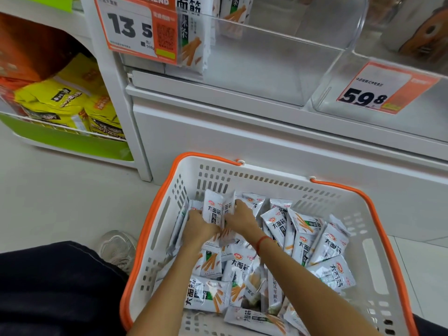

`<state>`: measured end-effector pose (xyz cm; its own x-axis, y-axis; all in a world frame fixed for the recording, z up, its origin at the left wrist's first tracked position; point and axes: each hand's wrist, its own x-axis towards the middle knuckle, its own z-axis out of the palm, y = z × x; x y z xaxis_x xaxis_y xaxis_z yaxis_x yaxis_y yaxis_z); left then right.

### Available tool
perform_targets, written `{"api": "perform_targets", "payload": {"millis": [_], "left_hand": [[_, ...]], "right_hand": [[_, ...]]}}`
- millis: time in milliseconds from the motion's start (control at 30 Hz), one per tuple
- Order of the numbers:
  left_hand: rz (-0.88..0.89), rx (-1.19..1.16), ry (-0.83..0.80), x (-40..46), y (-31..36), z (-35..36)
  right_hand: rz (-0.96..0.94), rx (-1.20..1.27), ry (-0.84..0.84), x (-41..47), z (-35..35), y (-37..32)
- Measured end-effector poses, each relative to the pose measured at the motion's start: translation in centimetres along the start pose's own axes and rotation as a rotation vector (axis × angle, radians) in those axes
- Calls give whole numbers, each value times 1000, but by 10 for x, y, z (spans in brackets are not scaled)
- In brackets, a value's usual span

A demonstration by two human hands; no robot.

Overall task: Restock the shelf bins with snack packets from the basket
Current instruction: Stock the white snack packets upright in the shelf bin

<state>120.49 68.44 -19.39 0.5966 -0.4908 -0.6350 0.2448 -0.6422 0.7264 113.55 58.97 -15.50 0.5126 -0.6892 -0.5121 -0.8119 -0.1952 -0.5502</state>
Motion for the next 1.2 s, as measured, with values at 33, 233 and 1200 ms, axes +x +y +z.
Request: {"api": "perform_targets", "payload": {"millis": [33, 233, 1200], "left_hand": [[9, -13, -40, -4, 6, 1], [-76, -265, -264, -28, 22, -1], [25, -514, 307, -44, 29, -13]], "right_hand": [[-5, 81, 8, -1, -4, 5], [-36, 588, 70, -25, -46, 20], [39, -359, 112, -2, 8, 1]]}}
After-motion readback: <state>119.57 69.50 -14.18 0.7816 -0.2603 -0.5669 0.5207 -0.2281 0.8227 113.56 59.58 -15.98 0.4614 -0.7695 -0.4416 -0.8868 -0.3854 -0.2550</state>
